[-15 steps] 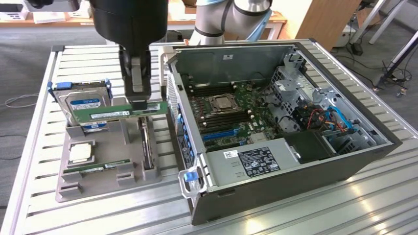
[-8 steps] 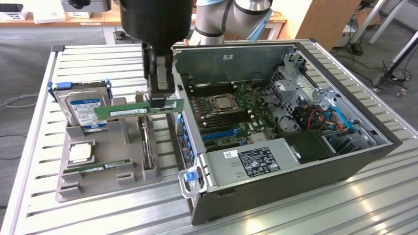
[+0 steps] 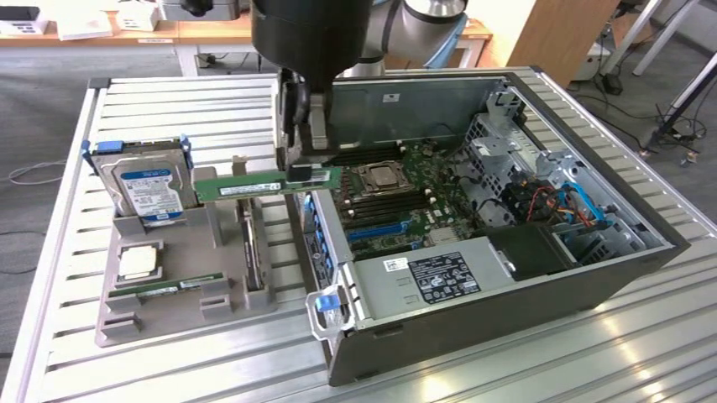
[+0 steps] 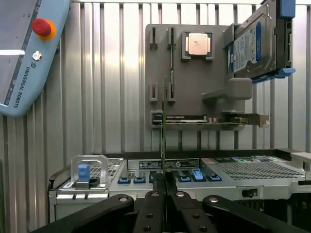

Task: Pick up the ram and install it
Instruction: 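Pick up the ram and move it above insertion slot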

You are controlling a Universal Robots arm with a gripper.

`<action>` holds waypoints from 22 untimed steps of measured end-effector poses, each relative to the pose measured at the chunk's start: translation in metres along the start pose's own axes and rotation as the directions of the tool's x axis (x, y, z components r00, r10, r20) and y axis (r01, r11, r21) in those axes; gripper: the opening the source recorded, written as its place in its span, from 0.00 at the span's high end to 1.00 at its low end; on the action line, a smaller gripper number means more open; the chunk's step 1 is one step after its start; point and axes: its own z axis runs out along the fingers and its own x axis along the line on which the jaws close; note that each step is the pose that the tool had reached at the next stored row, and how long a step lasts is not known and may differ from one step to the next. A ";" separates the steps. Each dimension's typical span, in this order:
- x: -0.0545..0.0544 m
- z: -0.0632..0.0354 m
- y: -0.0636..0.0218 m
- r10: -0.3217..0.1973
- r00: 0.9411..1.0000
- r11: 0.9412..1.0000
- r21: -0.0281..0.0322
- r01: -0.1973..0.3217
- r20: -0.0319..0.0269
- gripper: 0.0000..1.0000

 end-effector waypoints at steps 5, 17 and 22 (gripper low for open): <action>-0.001 -0.0007 -0.0166 0.000 1.000 1.000 0.000 0.000 0.000 0.88; -0.002 -0.0023 -0.0554 -0.002 1.000 1.000 0.000 0.002 0.001 0.88; -0.002 -0.0030 -0.0712 -0.002 1.000 1.000 0.000 0.002 0.001 0.88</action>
